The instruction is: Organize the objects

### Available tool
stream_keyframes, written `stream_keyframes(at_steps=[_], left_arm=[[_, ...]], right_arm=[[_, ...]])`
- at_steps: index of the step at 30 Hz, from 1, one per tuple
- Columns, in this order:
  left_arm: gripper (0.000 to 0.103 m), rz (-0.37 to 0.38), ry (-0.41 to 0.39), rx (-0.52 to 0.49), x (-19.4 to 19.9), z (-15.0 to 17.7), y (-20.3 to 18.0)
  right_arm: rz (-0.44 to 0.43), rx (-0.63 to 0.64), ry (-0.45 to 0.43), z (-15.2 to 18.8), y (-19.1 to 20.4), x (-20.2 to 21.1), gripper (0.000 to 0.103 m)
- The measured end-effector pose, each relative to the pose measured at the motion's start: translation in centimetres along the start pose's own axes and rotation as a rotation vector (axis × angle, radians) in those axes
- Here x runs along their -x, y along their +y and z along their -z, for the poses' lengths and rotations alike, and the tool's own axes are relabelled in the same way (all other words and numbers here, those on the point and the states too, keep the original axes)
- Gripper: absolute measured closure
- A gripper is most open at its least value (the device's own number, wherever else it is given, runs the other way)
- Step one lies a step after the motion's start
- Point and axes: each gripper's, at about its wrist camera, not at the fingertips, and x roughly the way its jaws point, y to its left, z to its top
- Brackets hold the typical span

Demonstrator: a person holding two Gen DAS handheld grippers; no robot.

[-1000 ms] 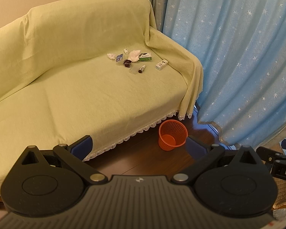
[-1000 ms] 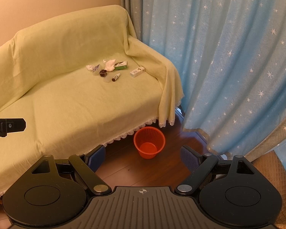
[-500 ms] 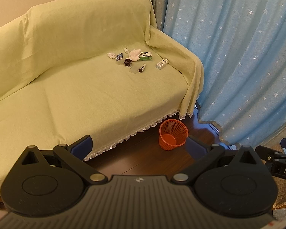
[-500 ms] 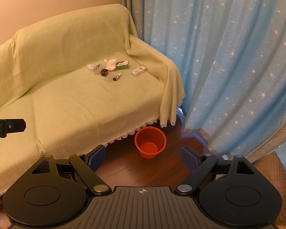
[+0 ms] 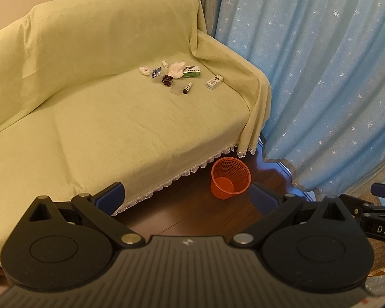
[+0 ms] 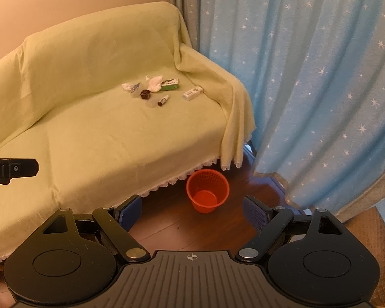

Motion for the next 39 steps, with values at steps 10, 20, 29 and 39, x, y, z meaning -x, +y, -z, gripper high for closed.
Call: stream_keyframes(at_steps=[10, 20, 29, 39], left_arm=[[0.001, 0.024, 0.001, -0.050, -2.4, 0.0, 1.6], [0.001, 0.033, -0.011, -0.081, -7.2, -0.5, 0.0], [0.001, 0.005, -0.026, -0.088, -13.4, -2.8, -3.3], [0.001, -0.049, 0.053, -0.063, -23.1, -5.1, -7.5]], right_arm=[[-0.013, 0.013, -0.002, 0.0, 1.5, -2.6, 0.019], [-0.014, 0.059, 0.028, 1.2, -0.3, -6.1, 0.020], [-0.050, 0.185, 0.076, 0.1, -4.3, -13.1, 0.020], [-0.157, 0.346, 0.130, -2.0, -9.7, -24.3, 0.021]])
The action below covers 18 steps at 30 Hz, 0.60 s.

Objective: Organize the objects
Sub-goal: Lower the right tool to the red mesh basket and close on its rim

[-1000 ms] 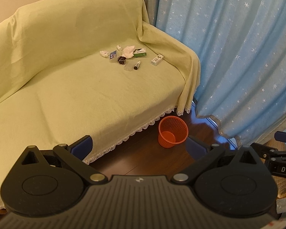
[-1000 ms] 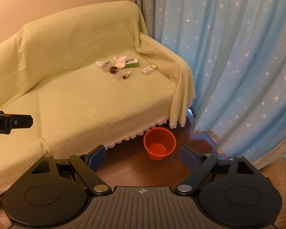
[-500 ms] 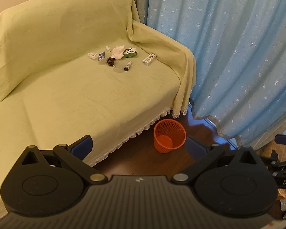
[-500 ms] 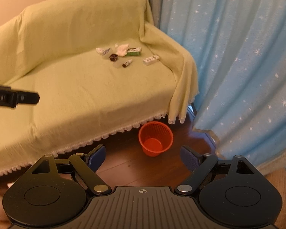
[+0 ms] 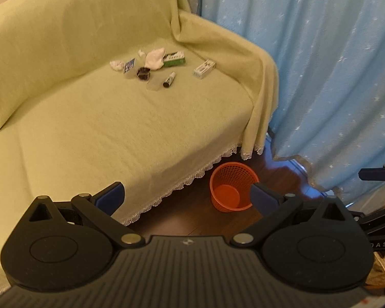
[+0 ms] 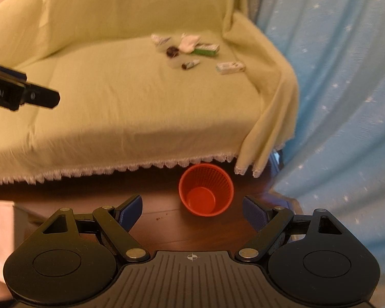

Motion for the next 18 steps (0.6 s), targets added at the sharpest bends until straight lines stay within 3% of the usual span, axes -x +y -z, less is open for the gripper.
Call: stream_keyframes(at_steps=[5, 9, 18], left_arm=[[0.001, -0.011, 0.025, 0.041, -5.0, 0.9, -0.2], [0.001, -0.017, 0.050, 0.021, -9.3, 2.6, 0.0], [0.001, -0.003, -0.007, -0.029, -21.0, 6.4, 0.6]], right_arm=[[-0.042, 0.091, 0.038, 0.5, -2.2, -6.3, 0.029], [-0.048, 0.153, 0.048, 1.4, -2.8, -11.2, 0.030], [-0.046, 0.314, 0.070, 5.9, -1.9, -26.1, 0.032]])
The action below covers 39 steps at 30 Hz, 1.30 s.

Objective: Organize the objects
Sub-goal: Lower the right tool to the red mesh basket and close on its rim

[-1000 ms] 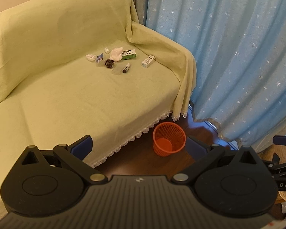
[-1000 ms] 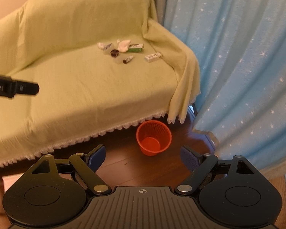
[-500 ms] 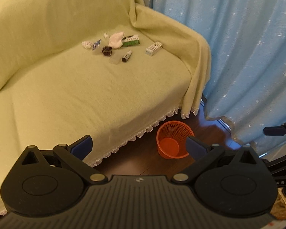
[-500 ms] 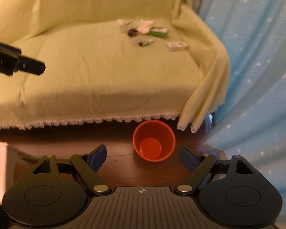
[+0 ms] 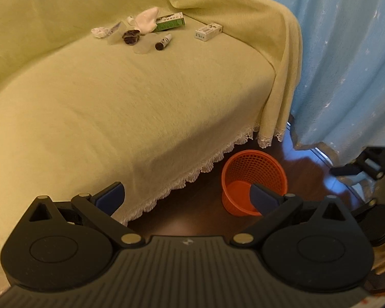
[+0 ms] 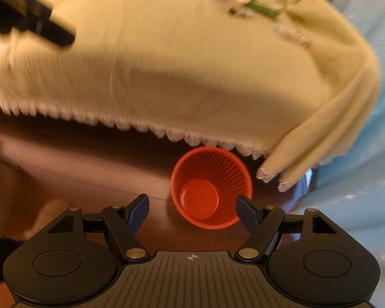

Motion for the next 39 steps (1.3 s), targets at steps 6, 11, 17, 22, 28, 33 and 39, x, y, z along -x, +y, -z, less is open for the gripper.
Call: stream_keyframes(at_steps=[6, 11, 17, 22, 28, 33, 39], left_arm=[[0.001, 0.002, -0.026, -0.016, -6.9, 3.7, 0.4], [0.001, 0.007, -0.022, -0.007, -11.4, 6.8, 0.4], [0.001, 0.005, -0.015, -0.028, -14.9, 9.2, 0.4], [0.001, 0.011, -0.002, -0.036, -16.9, 10.2, 0.3], [0.001, 0.007, 0.008, -0.033, -18.2, 10.2, 0.6], [0.001, 0.013, 0.016, -0.021, -18.8, 10.5, 0.8], [0.001, 0.025, 0.019, -0.011, -19.4, 10.6, 1.0]], right_arm=[[0.000, 0.120, 0.044, 2.7, 1.2, -11.2, 0.038], [0.011, 0.206, 0.072, 4.8, 1.5, -19.0, 0.043], [0.010, 0.310, 0.071, 6.8, 1.5, -24.9, 0.049], [-0.001, 0.344, 0.085, 7.4, 1.1, -28.0, 0.052], [-0.018, 0.390, 0.102, 7.4, 1.0, -30.2, 0.060], [-0.022, 0.404, 0.113, 7.2, 1.1, -31.4, 0.067], [-0.028, 0.425, 0.126, 7.2, 1.2, -32.6, 0.076]])
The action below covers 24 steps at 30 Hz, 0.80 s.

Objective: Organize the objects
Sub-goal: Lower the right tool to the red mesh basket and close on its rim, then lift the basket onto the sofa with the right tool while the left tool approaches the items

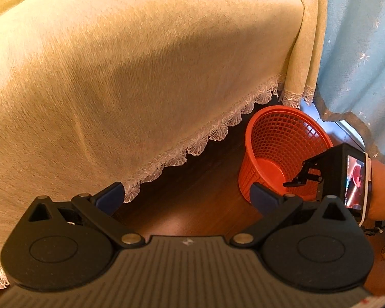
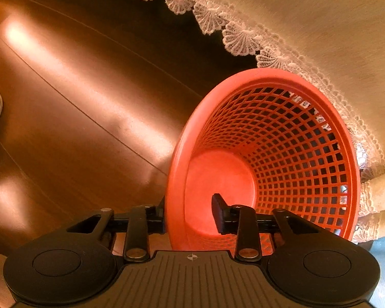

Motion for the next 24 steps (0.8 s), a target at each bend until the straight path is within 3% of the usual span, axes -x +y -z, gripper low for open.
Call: stream_keyframes(at_steps=[9, 18, 24], left_arm=[[0.001, -0.002, 0.005, 0.008, -0.1, 0.2, 0.1], [0.001, -0.008, -0.016, 0.028, 0.8, -0.1, -0.4], [0.001, 0.003, -0.018, 0.062, 4.0, -1.5, -0.7]], right_arm=[[-0.019, 0.045, 0.018, -0.2, 0.4, 0.0, 0.099], [-0.021, 0.079, 0.037, 0.0, 0.3, 2.0, 0.101], [-0.044, 0.088, 0.073, -0.7, -0.2, 7.6, 0.101]])
